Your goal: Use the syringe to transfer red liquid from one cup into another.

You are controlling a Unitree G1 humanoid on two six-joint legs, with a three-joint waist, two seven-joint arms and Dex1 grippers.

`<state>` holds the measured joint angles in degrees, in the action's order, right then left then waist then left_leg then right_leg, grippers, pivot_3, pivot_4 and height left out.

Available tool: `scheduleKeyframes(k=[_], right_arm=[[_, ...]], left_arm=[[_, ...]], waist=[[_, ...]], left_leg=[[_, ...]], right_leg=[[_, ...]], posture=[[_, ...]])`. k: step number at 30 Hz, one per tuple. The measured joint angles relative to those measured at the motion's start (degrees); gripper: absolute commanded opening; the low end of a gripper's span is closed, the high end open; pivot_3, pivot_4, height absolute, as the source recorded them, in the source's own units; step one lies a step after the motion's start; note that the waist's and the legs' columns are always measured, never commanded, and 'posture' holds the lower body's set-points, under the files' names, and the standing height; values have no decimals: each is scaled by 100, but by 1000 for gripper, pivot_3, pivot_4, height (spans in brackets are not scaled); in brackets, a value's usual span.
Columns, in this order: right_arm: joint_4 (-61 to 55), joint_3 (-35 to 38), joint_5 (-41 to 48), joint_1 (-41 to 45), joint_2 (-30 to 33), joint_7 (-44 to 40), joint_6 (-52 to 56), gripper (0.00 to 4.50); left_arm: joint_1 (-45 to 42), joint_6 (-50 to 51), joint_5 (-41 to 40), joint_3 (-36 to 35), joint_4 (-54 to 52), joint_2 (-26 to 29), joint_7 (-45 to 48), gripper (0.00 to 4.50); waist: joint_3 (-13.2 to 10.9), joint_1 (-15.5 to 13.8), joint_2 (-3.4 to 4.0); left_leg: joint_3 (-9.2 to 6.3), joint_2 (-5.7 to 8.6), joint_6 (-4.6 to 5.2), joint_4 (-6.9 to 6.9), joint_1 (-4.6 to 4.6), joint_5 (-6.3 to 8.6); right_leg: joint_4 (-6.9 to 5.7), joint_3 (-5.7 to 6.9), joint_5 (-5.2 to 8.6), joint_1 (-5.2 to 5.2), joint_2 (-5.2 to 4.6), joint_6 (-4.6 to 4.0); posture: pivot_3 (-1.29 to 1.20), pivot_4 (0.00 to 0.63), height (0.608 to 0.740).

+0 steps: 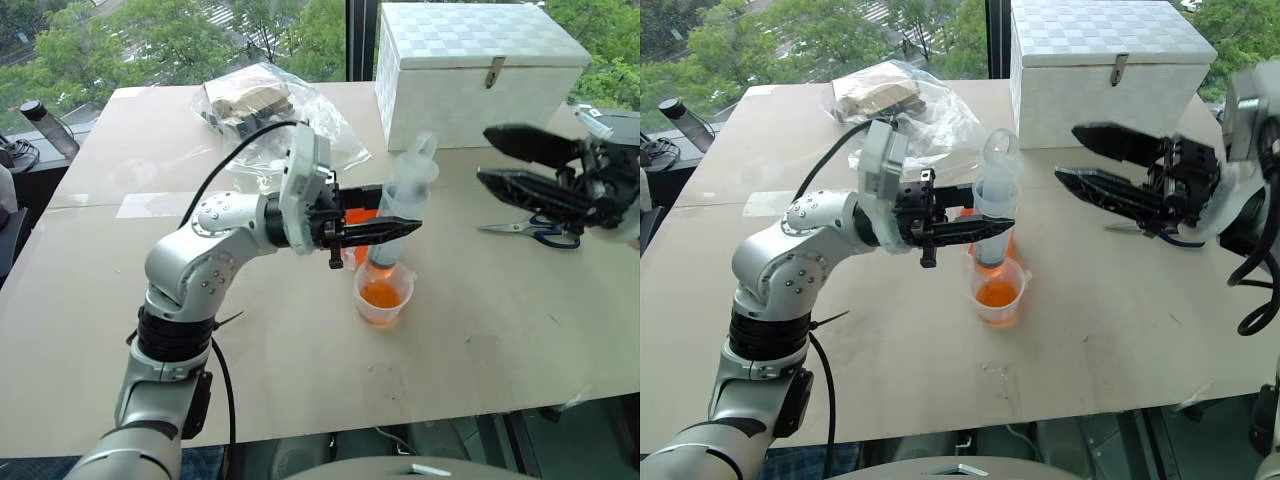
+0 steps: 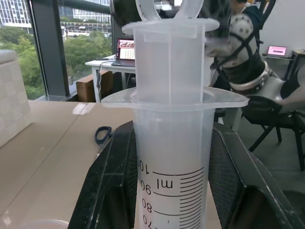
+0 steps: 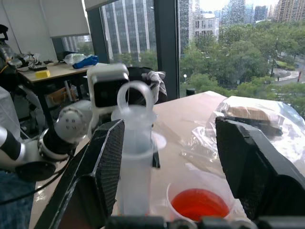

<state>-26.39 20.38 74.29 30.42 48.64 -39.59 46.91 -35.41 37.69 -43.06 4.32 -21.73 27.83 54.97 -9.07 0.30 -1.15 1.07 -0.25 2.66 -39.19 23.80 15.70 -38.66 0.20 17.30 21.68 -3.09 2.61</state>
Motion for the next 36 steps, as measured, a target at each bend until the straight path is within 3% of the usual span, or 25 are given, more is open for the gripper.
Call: scheduleKeyframes(k=[7, 14, 18, 21, 22, 36], right_arm=[[-4, -620, 220, 361, -45, 570, 361, 3200], [-6, -915, -63, 483, -53, 587, 419, 3200], [-13, -1009, -174, 623, -148, 756, 423, 1939], [-79, -1074, -169, 650, -245, 900, 446, 377], [-127, -1081, -147, 651, -246, 931, 472, 85], [-409, -976, -204, 302, 38, 971, 518, 85]], left_arm=[[222, -405, 366, 248, 103, -85, 109, 1417], [222, -459, 377, 276, 103, -152, 105, 1417], [221, -511, 473, 306, 123, -228, 104, 1417], [221, -537, 545, 319, 224, -268, 89, 1417], [221, -548, 578, 319, 234, -276, 83, 1417], [140, -565, 691, 433, 495, -469, 127, 1417]], waist=[[0, -14, 1], [0, -5, 1], [1, -2, 1], [0, -4, 1], [0, -6, 1], [1, -8, 1]], left_leg=[[2, 0, 1, 0, 3, 1], [2, 0, 1, 0, 3, 1], [1, 0, 1, 0, 2, 1], [1, 0, 1, 0, 3, 1], [1, 0, 1, 0, 3, 1], [1, 0, 2, 1, 4, 1]], right_leg=[[3, -1, 0, 0, -2, 0], [2, -1, 0, 1, -2, 0], [2, -1, 0, 1, -1, 0], [2, 1, 0, 1, -1, 0], [3, 1, 0, 1, -1, 0], [4, 1, 0, 1, -2, 0]], posture=[[0, 150, 740], [0, 150, 740], [0, 150, 740], [0, 150, 740], [0, 150, 740], [0, 150, 740]])
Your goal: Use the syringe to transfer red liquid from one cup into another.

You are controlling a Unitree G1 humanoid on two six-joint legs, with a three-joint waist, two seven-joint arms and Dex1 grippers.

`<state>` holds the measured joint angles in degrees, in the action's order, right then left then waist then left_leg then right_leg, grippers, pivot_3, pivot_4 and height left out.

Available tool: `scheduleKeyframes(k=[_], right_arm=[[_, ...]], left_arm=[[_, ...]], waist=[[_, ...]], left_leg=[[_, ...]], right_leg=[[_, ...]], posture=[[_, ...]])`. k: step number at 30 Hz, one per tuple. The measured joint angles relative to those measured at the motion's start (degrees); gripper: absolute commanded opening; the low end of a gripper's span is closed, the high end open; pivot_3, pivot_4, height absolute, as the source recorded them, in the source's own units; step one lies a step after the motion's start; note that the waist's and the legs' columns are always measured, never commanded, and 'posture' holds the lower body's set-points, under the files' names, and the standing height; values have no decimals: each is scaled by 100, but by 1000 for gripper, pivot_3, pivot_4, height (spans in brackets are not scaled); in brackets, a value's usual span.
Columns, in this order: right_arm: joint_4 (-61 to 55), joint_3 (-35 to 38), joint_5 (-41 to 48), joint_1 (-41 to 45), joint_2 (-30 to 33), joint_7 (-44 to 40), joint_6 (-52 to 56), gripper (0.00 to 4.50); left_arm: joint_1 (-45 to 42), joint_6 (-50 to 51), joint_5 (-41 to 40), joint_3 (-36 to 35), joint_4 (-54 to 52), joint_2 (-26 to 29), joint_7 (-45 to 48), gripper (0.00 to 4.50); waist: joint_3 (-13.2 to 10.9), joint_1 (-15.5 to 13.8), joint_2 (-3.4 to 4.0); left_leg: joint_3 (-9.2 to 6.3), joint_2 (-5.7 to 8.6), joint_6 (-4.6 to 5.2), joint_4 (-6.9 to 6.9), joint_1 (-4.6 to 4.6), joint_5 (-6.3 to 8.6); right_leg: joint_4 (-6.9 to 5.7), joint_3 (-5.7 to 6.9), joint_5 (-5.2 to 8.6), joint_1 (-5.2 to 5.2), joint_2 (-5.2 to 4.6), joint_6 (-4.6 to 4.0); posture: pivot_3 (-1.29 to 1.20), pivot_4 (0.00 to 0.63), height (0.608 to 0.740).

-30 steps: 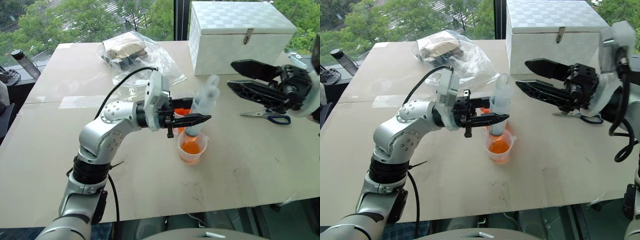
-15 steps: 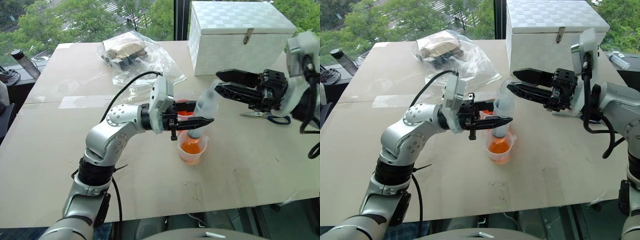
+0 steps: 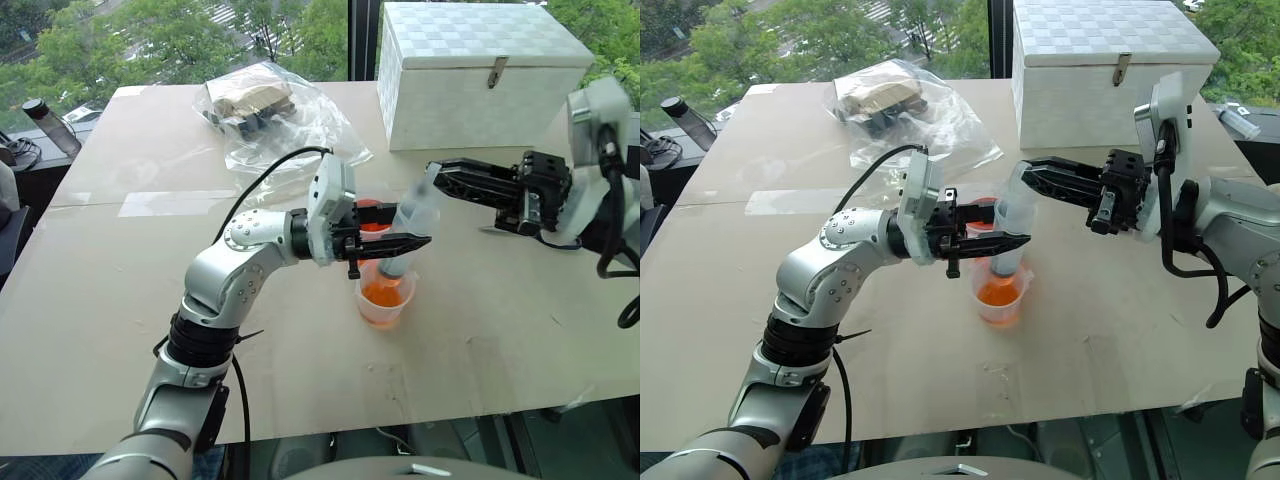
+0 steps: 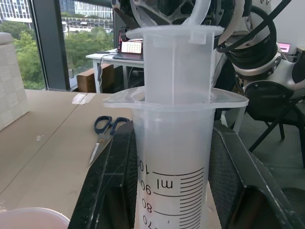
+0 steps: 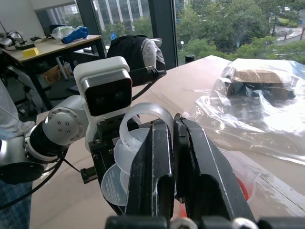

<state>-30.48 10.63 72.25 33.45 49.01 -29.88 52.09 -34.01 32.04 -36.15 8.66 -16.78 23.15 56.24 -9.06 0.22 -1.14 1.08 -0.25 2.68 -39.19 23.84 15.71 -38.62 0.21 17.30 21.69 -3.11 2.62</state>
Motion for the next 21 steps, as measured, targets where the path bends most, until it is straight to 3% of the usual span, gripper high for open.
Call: scheduleKeyframes(k=[6, 20, 21], right_arm=[[-125, -66, -526, -318, 228, -393, -160, 85], [-99, 15, -431, -365, 215, -559, -84, 85], [-66, 72, -362, -365, 157, -560, -89, 348]], left_arm=[[-7, 44, 16, 89, 52, -14, -3, 1417], [-96, 139, -31, 79, 51, -111, -13, 1417], [-119, 139, -67, 63, 49, -122, -13, 1417]], waist=[[0, 4, 0], [0, 2, 0], [0, 2, -1]], left_leg=[[0, 0, 0, 0, 0, 0], [0, 0, 0, 0, 0, 0], [-1, 0, 0, 0, 0, 0]], right_leg=[[0, -1, 0, 0, 0, 0], [1, 0, 0, 0, 0, 0], [1, 0, 0, -1, 0, 0]], posture=[[0, 150, 740], [0, 150, 740], [0, 150, 740]])
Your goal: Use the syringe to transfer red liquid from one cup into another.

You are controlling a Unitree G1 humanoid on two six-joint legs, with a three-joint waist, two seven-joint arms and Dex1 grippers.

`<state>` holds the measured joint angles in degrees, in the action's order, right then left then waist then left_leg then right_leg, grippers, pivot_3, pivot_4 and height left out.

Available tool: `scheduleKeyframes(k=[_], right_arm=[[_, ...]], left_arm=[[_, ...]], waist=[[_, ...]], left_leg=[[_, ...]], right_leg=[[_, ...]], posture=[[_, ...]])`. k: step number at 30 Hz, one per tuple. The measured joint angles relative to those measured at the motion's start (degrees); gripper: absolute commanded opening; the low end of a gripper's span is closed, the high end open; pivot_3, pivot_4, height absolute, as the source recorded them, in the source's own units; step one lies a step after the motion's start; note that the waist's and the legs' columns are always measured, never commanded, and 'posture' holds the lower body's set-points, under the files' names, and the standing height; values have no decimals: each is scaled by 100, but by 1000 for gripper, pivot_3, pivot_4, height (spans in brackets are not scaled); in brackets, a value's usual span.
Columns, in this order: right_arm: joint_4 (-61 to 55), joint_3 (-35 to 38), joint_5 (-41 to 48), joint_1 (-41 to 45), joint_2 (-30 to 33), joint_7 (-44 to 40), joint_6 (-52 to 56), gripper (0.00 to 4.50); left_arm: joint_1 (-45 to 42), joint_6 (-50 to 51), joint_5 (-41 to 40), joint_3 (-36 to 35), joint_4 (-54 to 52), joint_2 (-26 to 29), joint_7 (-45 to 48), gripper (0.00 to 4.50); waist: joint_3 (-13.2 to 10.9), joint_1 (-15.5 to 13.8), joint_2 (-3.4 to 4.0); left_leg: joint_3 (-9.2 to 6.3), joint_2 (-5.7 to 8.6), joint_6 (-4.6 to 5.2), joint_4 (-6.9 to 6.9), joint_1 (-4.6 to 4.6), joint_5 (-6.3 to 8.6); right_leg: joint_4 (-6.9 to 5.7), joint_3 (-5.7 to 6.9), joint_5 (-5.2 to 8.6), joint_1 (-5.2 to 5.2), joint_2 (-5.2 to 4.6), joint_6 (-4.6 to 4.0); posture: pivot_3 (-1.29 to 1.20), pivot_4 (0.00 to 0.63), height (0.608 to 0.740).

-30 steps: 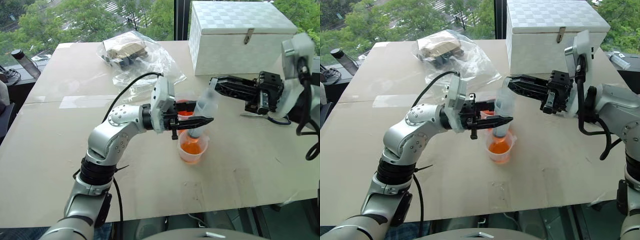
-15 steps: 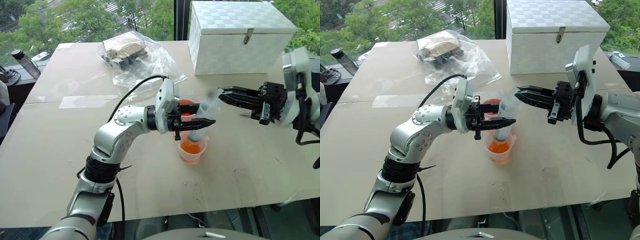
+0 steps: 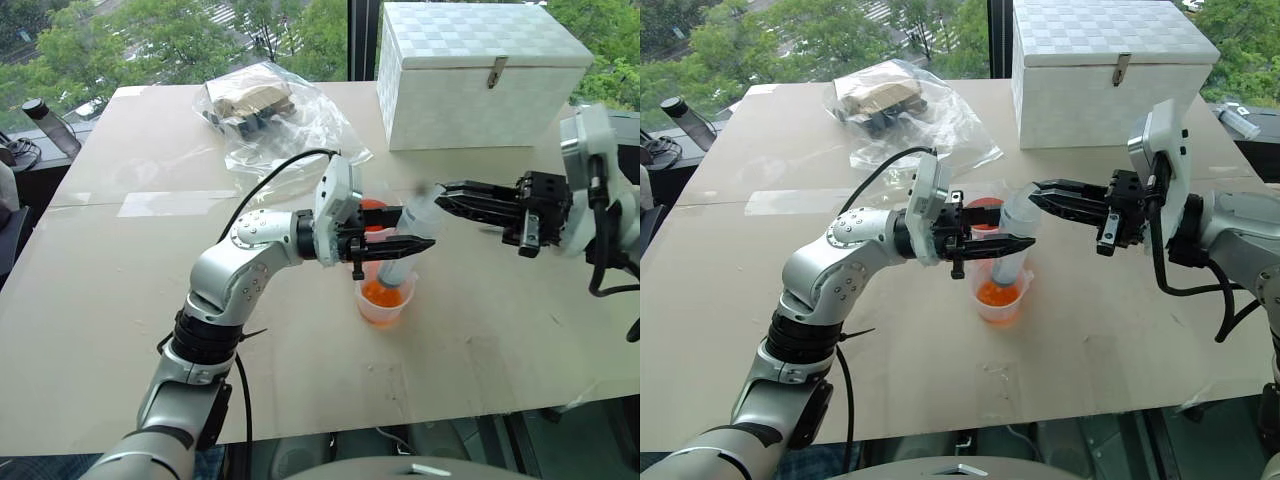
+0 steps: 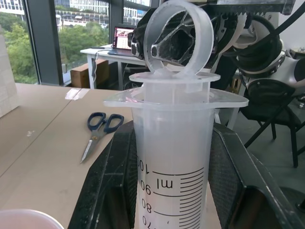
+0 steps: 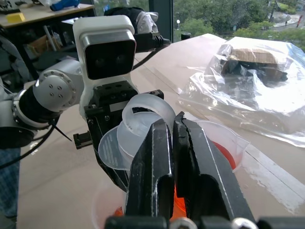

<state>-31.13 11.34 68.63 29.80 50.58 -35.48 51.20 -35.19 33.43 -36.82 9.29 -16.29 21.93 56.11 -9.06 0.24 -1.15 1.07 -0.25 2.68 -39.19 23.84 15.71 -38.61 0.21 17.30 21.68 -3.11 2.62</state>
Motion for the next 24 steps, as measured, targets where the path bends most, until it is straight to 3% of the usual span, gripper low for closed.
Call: scheduleKeyframes(k=[5, 13, 17, 20, 24], right_arm=[[312, 159, 959, 77, -65, 10, 253, 2344], [821, 691, 1607, -350, 395, -247, 615, 2344], [1143, 1072, 1572, -562, 543, -409, 612, 2344], [1227, 1174, 1356, -990, 543, -556, 612, 2344], [1229, 1201, 1147, -1353, 541, -687, 612, 2344]], left_arm=[[-83, 0, -104, -215, -8, -11, -109, 1417], [-384, 345, -638, -658, -240, 1, -531, 1417], [-740, 1144, -1590, -1340, -357, 169, -1343, 1417], [-961, 1934, -2709, -2159, -357, 701, -2272, 1417], [-659, 2645, -3275, -2545, -376, 1599, -2634, 1417]], waist=[[0, 4, 0], [-1, -55, -1], [-1, -61, -2], [-1, -31, -1], [-1, 15, -1]], left_leg=[[0, 0, 0, 0, 0, 0], [1, 0, 2, 0, 2, 1], [-3, -2, 1, 0, 1, 1], [-1, -3, 0, 1, 0, 0], [0, -2, -1, 1, -1, 0]], right_leg=[[-1, 0, 0, 0, 0, 0], [3, 0, 0, -1, 0, 0], [2, 3, 0, -1, 2, 0], [1, 1, 0, 0, 2, 0], [-1, -1, 0, 0, 2, 1]], posture=[[0, 150, 740], [0, 150, 740], [0, 150, 740], [0, 150, 740], [0, 150, 740]])
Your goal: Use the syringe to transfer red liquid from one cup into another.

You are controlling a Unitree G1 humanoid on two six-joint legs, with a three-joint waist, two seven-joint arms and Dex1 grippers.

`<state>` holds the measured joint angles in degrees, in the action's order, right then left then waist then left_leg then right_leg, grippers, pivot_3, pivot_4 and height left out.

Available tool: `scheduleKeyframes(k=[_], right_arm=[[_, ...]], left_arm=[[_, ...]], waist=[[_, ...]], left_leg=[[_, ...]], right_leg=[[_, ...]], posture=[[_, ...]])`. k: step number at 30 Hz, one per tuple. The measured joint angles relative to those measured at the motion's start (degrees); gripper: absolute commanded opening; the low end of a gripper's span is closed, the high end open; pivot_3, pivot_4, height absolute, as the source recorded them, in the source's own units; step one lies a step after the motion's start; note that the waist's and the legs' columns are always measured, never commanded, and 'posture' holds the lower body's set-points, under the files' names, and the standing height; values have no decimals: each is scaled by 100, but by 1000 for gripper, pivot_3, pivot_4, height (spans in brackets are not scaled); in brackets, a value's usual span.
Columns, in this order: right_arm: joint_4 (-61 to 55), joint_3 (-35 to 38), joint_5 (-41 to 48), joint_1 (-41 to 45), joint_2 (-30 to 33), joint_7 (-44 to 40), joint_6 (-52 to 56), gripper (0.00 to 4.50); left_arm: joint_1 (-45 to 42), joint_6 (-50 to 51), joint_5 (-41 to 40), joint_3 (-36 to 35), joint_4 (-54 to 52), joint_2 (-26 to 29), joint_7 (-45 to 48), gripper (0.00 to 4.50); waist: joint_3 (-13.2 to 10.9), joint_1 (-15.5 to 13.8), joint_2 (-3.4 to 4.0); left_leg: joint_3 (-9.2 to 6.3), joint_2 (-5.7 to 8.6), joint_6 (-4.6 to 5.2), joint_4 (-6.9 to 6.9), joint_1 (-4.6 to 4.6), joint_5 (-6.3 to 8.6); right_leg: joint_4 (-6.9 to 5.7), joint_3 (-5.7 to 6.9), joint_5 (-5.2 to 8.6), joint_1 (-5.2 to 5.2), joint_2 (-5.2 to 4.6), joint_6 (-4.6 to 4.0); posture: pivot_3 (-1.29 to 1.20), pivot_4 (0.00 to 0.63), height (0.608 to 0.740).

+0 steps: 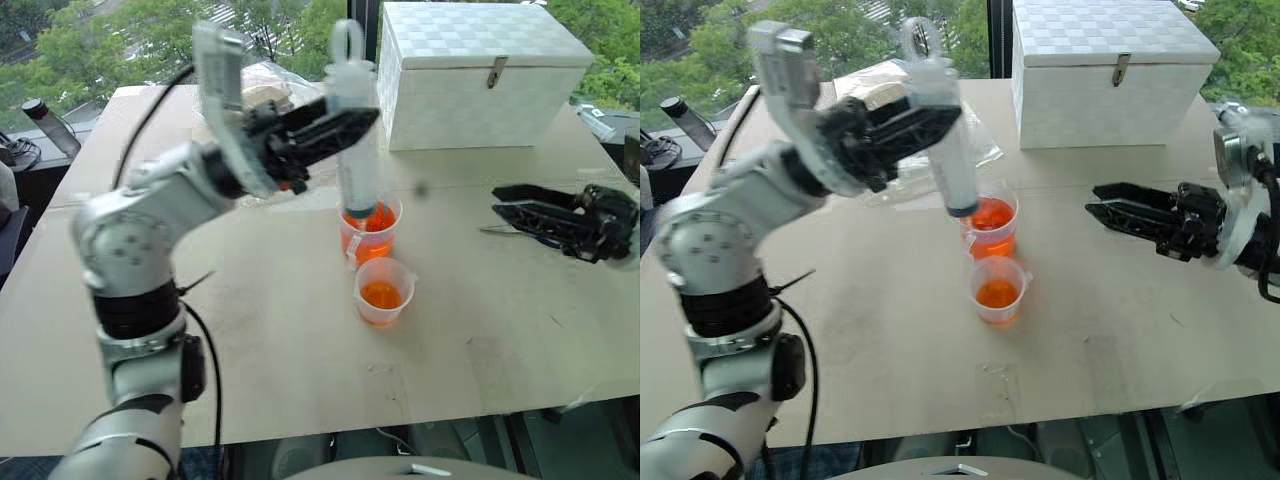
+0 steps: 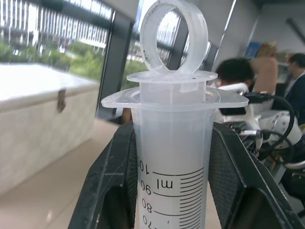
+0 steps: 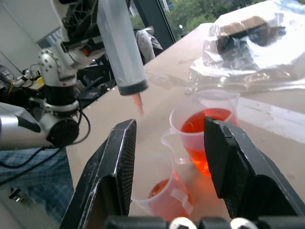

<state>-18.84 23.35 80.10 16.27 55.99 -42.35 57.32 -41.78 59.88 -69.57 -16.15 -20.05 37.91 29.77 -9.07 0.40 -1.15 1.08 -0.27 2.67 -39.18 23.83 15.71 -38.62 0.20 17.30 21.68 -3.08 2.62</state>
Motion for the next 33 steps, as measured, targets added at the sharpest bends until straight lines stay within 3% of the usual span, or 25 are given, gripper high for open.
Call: scheduleKeyframes(k=[7, 15, 20, 21, 22, 26, 30, 31, 33], right_arm=[[-50, -41, -135, -428, -6, -226, 127, 2344], [-104, -294, -650, -620, -124, -435, 84, 2344], [-251, -626, -2208, -1515, -182, -540, -835, 2404], [-229, -654, -2607, -1728, -407, -605, -1265, 2404], [-195, -678, -2900, -1903, -634, -672, -1642, 2404], [-141, -490, -3148, -2335, -1137, -728, -2139, 2404], [-51, -336, -3370, -2647, -1396, -732, -2515, 3643], [-14, -350, -3631, -2785, -1403, -791, -2751, 4296], [117, -422, -3961, -2916, -1531, -886, -3109, 4416]], left_arm=[[1604, 1080, -109, -465, 264, 1782, 66, 1417], [2017, 739, 1622, 816, 576, 2119, 249, 1417], [1566, 134, 2746, 1578, 1217, 1804, 232, 3590], [1556, -11, 2929, 1609, 1350, 1722, 227, 4235], [1554, -144, 3053, 1620, 1426, 1637, 242, 4487], [1696, -813, 3279, 1338, 1237, 1478, 387, 4487], [2235, -1302, 3000, 308, 478, 1269, 629, 4500], [2537, -1380, 2871, 21, 161, 1209, 704, 4500], [3108, -1376, 2629, -294, -336, 1158, 832, 4500]], waist=[[0, 27, 1], [0, -133, 0], [2, -135, 0], [2, -125, -5], [2, -108, -4], [2, -85, -5], [6, -83, 3], [7, -81, 4], [7, -84, 4]], left_leg=[[3, 0, 0, 4, -9, 0], [1, 1, -1, 8, -7, 0], [5, 2, 0, 12, -3, 0], [3, 2, -1, 12, 0, 0], [9, 2, 0, 11, 0, 0], [9, -1, -2, 12, -2, 0], [10, -2, -2, 12, -9, 1], [10, -2, -3, 17, -9, 1], [9, -3, -3, 18, -11, 0]], right_leg=[[-4, -3, 1, 0, 0, -1], [2, 0, 1, 1, -2, -2], [7, -2, 1, 2, -1, -2], [9, -2, 1, 3, 1, -1], [7, -8, 1, 6, 1, -1], [7, -10, 1, 5, 0, -1], [7, -14, 1, 3, -6, -2], [13, -14, 1, 2, -7, -2], [12, -13, 1, 2, -7, -2]], posture=[[0, 150, 740], [0, 150, 740], [0, 150, 740], [0, 150, 740], [0, 150, 740], [0, 150, 740], [0, 150, 740], [0, 150, 740], [0, 150, 740]])
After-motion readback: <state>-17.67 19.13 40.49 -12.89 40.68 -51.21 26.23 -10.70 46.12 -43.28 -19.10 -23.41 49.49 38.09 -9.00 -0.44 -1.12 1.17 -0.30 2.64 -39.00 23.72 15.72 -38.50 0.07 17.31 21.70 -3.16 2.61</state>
